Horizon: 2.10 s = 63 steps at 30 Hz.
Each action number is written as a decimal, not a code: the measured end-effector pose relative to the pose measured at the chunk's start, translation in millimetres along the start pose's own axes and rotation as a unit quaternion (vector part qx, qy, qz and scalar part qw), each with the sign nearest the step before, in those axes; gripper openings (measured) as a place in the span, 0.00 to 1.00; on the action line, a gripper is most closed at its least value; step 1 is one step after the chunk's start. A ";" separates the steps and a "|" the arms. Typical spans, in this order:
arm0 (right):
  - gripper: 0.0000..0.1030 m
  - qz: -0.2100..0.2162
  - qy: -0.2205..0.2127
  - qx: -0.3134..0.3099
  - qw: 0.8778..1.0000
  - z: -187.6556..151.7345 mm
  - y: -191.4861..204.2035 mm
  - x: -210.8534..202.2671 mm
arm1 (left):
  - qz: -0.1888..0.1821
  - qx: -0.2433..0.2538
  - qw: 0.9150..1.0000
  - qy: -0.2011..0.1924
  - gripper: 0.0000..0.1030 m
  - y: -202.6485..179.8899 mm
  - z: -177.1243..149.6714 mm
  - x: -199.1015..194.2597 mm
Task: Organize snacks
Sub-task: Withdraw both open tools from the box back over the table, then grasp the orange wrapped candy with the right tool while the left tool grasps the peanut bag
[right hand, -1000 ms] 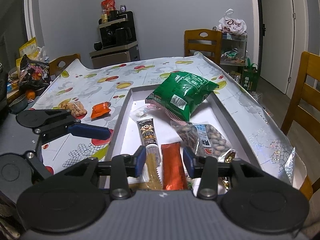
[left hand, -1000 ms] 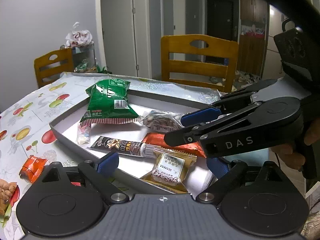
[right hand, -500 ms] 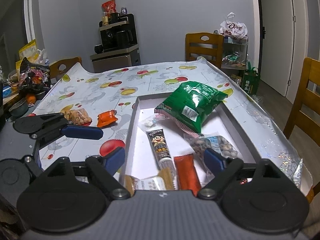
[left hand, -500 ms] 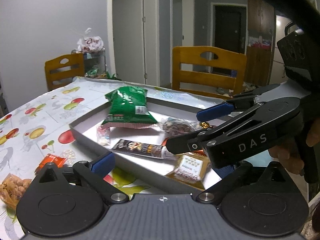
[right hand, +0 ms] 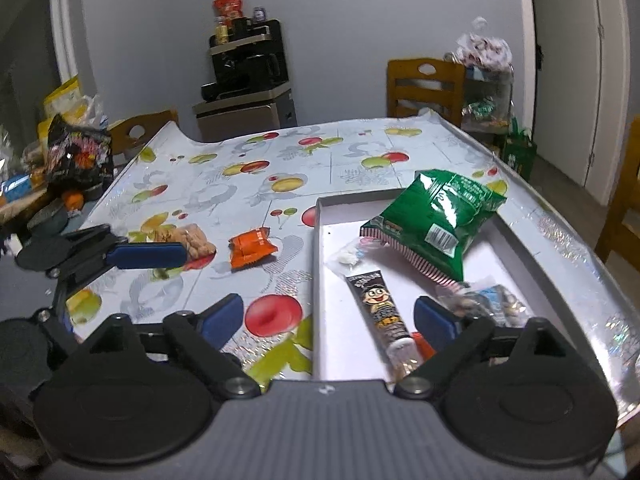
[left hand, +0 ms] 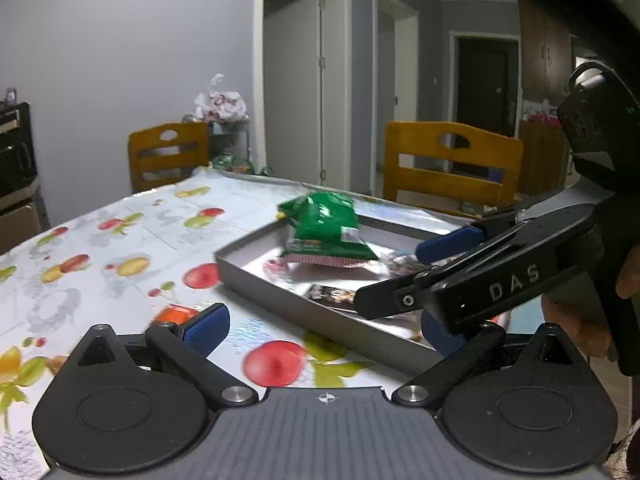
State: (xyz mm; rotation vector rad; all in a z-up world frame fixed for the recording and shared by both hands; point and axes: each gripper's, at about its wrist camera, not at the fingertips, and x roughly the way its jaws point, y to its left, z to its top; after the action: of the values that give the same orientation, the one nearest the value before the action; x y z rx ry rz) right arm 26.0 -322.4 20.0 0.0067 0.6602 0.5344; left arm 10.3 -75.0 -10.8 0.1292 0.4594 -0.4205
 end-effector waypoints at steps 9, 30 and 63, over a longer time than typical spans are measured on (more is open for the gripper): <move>0.92 -0.028 -0.027 -0.010 0.999 24.1 15.4 -2.3 | 0.071 -0.031 0.996 -0.038 1.00 40.0 0.8 -22.9; 0.92 -0.050 -0.030 -0.092 0.994 44.2 75.1 28.6 | 0.153 -0.061 0.983 -0.084 1.00 122.1 6.6 -17.4; 0.92 -0.045 -0.007 -0.114 0.992 67.5 111.9 121.0 | 0.130 -0.075 0.987 -0.055 1.00 158.7 -29.3 -13.9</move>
State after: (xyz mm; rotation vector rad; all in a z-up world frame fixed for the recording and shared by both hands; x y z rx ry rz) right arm 92.8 -157.3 22.5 -0.2331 0.5795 0.5194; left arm 54.1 80.2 -26.2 0.0195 0.3576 -0.1346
